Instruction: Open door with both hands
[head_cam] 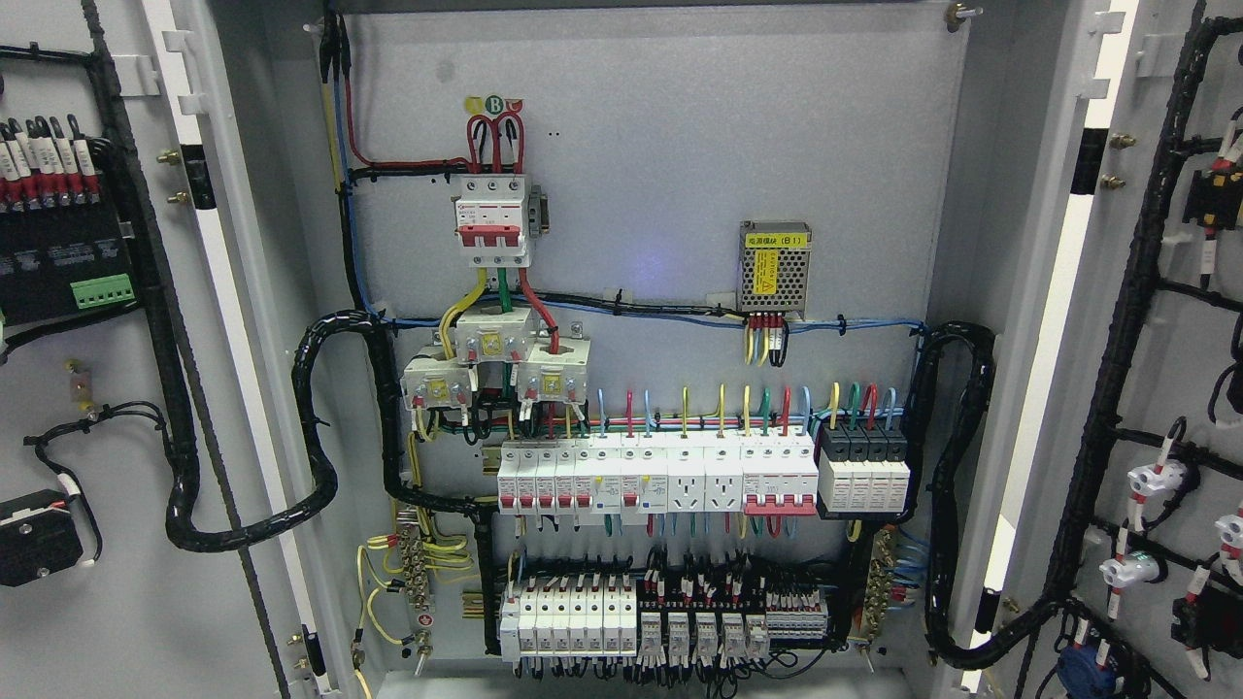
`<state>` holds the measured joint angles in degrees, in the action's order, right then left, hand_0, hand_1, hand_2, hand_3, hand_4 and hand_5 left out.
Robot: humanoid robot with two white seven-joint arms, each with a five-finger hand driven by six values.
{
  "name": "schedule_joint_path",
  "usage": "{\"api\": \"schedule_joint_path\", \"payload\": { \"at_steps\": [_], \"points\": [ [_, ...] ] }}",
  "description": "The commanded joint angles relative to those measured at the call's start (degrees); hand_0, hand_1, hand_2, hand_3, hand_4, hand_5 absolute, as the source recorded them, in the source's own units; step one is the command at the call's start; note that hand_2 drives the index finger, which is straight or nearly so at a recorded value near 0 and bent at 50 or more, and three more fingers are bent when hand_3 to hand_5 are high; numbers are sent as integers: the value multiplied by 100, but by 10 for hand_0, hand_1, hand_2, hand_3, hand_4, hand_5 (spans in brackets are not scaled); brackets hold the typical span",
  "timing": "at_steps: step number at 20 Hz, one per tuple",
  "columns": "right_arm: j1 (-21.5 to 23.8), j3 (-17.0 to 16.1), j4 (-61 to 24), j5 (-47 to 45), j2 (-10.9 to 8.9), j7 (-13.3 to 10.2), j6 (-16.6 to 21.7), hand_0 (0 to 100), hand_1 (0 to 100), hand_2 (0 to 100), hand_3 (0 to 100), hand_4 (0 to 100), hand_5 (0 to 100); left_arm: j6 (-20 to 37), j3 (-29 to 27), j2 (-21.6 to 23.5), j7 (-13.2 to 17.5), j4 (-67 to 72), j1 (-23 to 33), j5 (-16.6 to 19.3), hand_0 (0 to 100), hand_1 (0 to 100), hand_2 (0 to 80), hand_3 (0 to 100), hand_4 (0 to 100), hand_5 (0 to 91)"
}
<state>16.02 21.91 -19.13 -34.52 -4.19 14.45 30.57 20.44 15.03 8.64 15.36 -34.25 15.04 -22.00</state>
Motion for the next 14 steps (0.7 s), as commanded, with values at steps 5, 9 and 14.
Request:
{"api": "schedule_joint_path", "payload": {
  "at_steps": [5,9,14],
  "points": [
    [-468,24,1140,911,489,-829,-929,0,0,0,0,0,0,83,88,-873,-51,3485,-801,231,0,0,0,0,42,0],
    [-521,-12,1140,1308,542,-1128,-1245,0,0,0,0,0,0,100,-52,-1005,-86,4206,-1099,450,0,0,0,0,42,0],
    [-530,50,1350,1317,656,-1243,-1694,0,0,0,0,0,0,109,-825,-1005,-104,4453,-1205,1468,0,0,0,0,43,0]
  ]
}}
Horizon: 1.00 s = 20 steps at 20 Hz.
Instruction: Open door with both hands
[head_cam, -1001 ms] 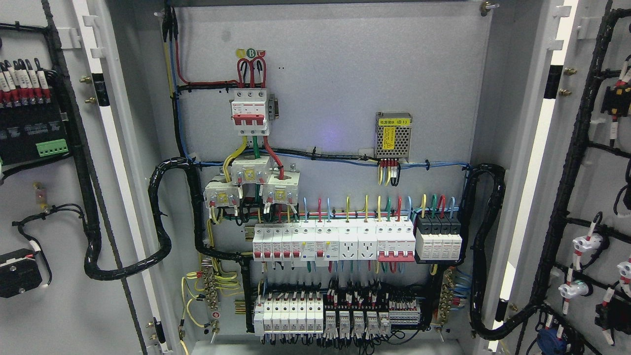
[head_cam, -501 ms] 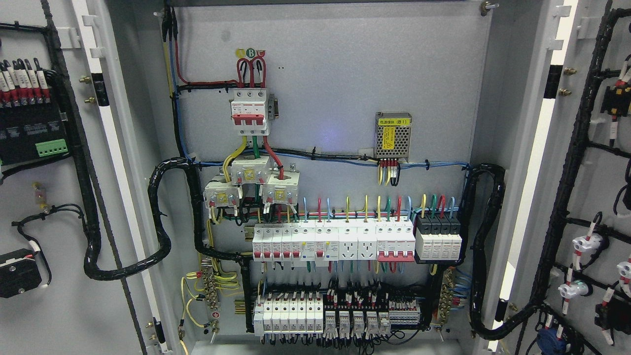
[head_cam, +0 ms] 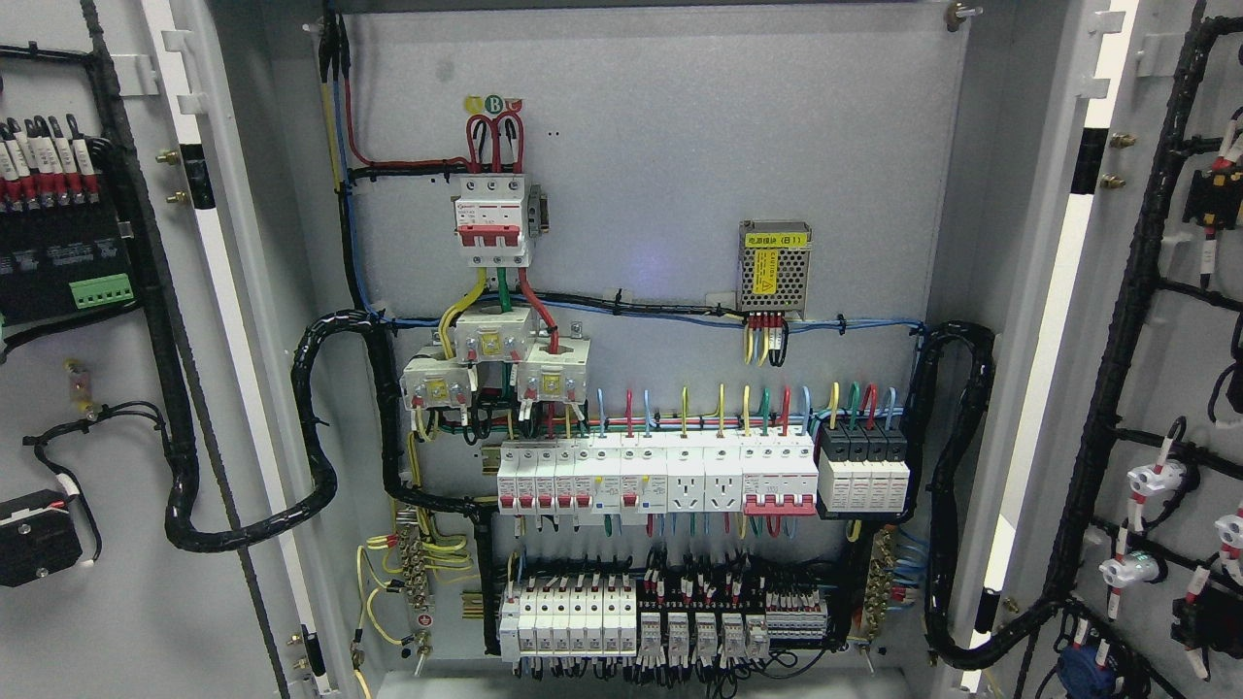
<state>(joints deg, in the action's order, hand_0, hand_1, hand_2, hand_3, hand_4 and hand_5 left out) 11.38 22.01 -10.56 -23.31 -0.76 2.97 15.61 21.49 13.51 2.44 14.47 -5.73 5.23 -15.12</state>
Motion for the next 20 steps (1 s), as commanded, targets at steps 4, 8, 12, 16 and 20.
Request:
{"api": "schedule_joint_path", "payload": {
  "at_steps": [4,8,12,16,20],
  "points": [
    [-66,-12,502,257,340,-384,-646,0,0,0,0,0,0,-13,-1095,-402,-67,1602,-225,1440,0,0,0,0,43,0],
    [-118,-30,511,257,348,-605,-928,0,0,0,0,0,0,-39,-1421,-411,-67,1549,-216,1915,0,0,0,0,43,0],
    [-188,14,520,275,348,-605,-1323,0,0,0,0,0,0,-232,-1649,-437,-67,1129,-128,2189,0,0,0,0,43,0],
    [-259,32,546,362,348,-605,-1490,0,0,0,0,0,0,-935,-1659,-437,-59,434,-23,2180,0,0,0,0,43,0],
    [-276,5,546,389,348,-605,-1535,0,0,0,0,0,0,-1146,-1623,-446,-67,310,4,2171,0,0,0,0,43,0]
  ]
}}
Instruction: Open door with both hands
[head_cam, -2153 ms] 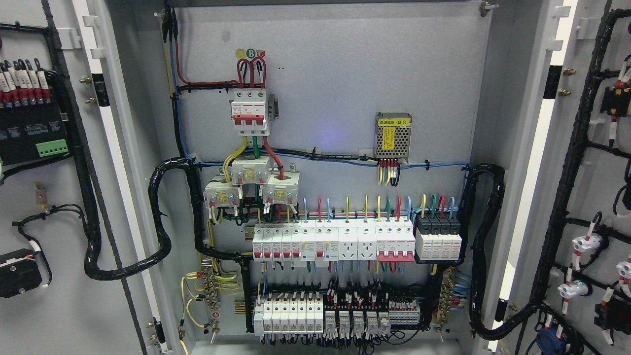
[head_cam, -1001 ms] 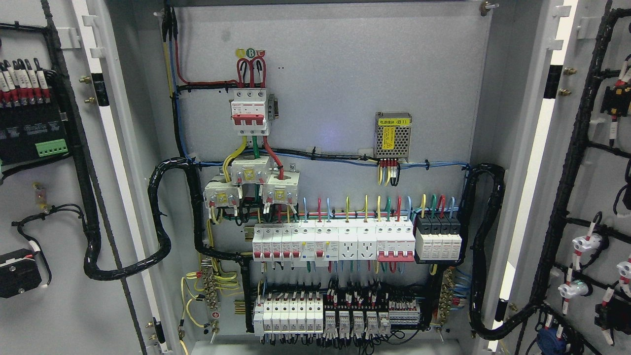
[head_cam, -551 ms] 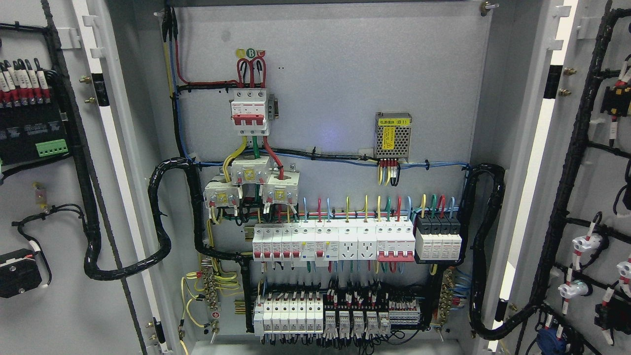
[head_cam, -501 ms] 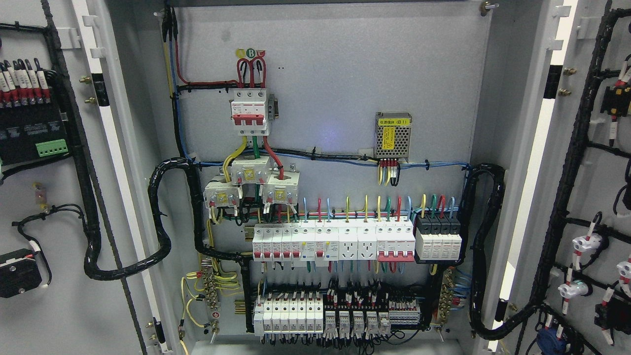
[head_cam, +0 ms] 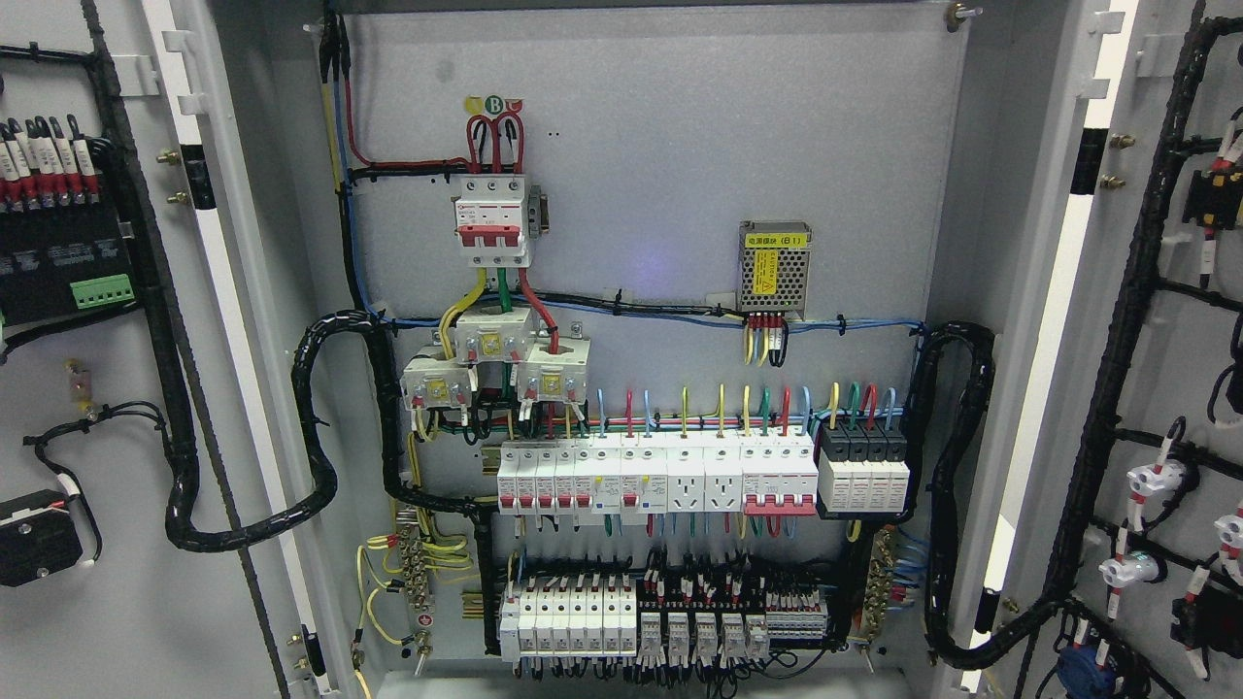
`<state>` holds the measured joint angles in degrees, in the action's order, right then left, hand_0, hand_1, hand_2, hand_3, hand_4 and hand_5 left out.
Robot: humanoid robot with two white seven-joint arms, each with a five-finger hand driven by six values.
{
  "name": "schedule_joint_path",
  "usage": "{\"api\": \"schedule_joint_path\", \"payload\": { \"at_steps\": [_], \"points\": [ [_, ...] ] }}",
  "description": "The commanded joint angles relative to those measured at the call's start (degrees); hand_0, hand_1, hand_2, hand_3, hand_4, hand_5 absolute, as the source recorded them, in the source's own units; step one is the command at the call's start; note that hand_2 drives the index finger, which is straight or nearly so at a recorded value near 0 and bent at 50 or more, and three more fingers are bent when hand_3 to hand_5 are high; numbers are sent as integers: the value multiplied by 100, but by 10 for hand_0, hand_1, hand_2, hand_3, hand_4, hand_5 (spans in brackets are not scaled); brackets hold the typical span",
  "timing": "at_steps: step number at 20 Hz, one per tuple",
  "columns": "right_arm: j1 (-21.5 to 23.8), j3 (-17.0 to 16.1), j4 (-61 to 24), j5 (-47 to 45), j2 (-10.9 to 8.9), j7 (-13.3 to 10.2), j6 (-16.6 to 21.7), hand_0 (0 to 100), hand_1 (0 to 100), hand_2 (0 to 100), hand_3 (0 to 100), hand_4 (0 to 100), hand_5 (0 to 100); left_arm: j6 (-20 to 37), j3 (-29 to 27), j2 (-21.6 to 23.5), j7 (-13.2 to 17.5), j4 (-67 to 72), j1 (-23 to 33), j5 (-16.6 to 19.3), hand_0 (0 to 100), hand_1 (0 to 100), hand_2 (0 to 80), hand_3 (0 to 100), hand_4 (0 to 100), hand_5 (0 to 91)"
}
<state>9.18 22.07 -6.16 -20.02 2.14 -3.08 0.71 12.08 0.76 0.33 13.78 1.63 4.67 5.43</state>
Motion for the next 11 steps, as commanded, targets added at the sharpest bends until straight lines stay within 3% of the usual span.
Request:
{"api": "schedule_joint_path", "payload": {
  "at_steps": [1,5,11],
  "points": [
    [-56,-9,106,60,59,0,-44,0,0,0,0,0,0,-293,-339,-235,-7,-436,60,125,0,0,0,0,43,0],
    [-56,-1,106,68,59,0,-44,0,0,0,0,0,0,-364,-331,-226,-358,-489,60,142,0,0,0,0,43,0],
    [-56,-18,106,68,59,9,-53,0,0,0,0,0,0,-364,-322,-226,-394,-489,60,134,0,0,0,0,42,0]
  ]
}}
